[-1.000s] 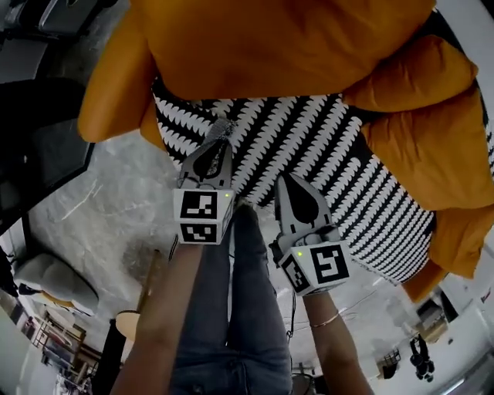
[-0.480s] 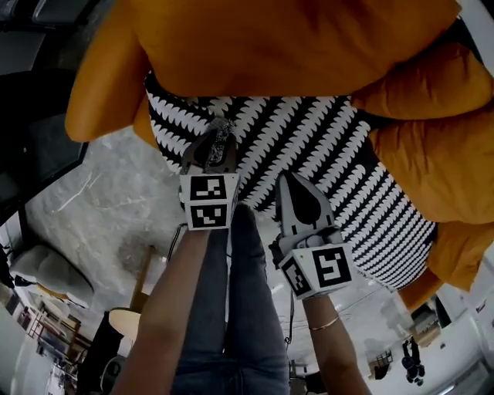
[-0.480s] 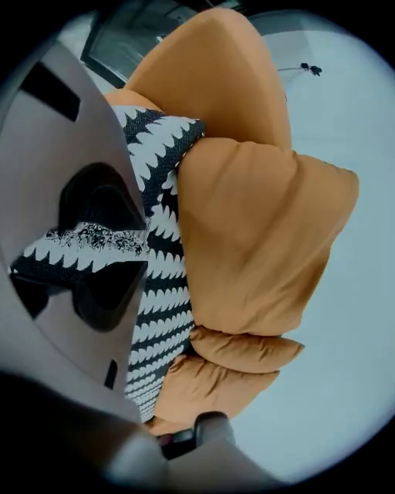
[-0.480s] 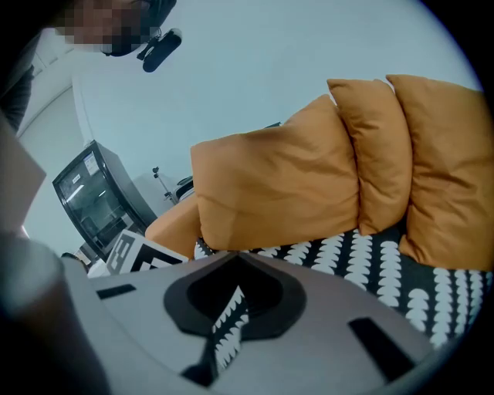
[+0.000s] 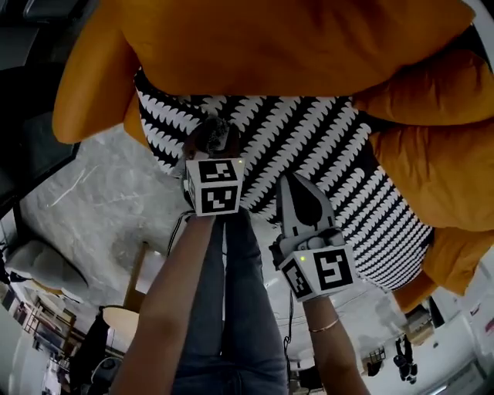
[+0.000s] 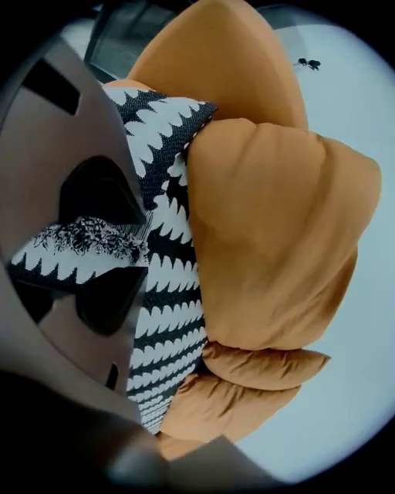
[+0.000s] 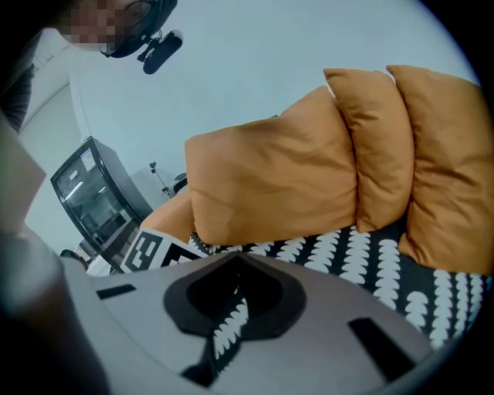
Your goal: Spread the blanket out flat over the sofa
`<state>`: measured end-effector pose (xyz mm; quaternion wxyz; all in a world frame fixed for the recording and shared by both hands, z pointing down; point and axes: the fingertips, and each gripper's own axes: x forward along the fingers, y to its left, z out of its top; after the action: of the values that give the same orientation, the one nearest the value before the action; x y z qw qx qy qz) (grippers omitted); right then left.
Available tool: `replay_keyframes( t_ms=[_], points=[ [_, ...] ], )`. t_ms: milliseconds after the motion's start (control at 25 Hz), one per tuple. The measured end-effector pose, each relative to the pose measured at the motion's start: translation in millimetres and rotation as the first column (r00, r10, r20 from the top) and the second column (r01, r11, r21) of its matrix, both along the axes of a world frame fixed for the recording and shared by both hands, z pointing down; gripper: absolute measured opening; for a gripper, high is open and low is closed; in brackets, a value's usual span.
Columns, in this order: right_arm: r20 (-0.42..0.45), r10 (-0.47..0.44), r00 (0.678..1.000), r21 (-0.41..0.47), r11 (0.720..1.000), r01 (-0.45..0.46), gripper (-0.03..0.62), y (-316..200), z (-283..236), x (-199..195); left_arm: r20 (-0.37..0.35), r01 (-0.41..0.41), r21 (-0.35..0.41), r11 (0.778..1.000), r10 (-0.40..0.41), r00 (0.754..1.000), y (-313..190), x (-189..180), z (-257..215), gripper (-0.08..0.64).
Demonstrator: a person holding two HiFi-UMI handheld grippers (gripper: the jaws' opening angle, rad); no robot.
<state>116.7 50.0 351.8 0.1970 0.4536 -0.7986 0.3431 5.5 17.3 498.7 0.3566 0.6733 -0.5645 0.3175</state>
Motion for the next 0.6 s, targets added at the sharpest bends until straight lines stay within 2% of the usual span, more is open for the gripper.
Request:
replay_keyframes(
  t_ms=[280,600],
  points=[
    [-0.004,-0.010,1.000,-0.007,1.000,0.010,0.011,10,15,-35,0.002,0.041,-0.027,0.999,-0.041,0.999,13,-33,21,0.179],
    [-0.002,-0.030,1.000,-0.001,1.000,0.030,0.011,-1,-5,4,0.024,0.047,-0.042,0.998,-0.046,0.999,1,8,4,0.118]
  ],
)
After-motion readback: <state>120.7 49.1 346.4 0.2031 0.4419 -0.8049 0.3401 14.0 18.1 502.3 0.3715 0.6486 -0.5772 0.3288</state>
